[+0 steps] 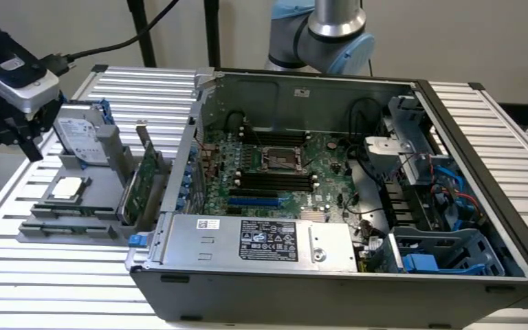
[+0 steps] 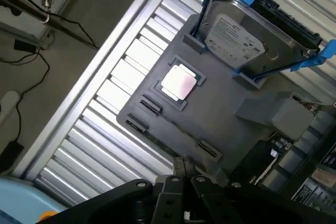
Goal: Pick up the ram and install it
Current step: 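Reach for the ram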
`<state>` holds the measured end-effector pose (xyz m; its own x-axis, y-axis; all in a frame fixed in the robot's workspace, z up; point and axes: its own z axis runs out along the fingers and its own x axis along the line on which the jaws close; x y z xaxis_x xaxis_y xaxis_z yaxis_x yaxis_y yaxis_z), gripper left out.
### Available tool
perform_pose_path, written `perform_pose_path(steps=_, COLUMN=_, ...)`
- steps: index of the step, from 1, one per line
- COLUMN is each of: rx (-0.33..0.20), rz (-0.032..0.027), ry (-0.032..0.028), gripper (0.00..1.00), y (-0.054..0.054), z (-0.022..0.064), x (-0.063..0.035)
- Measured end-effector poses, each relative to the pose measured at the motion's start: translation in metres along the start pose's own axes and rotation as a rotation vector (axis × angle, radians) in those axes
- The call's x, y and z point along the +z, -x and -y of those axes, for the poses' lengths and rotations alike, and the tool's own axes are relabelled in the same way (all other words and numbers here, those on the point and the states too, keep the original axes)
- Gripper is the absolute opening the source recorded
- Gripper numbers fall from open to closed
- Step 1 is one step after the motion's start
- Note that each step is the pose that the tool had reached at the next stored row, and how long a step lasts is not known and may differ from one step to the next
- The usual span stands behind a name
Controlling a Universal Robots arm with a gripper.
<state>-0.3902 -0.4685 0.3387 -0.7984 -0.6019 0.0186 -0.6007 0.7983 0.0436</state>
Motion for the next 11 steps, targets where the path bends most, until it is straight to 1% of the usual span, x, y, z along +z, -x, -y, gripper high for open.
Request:
perform_pose_path(steps=5, rx=-0.091, rz=-0.0021, ry=-0.0031, gripper=0.0, y=0.0, z=0.0, x=0.0002)
perform_pose_path(steps=11, rx=-0.2, rz=-0.0019, ry=-0.0091, gripper=0.0, y=0.0, z=0.0, x=0.0005)
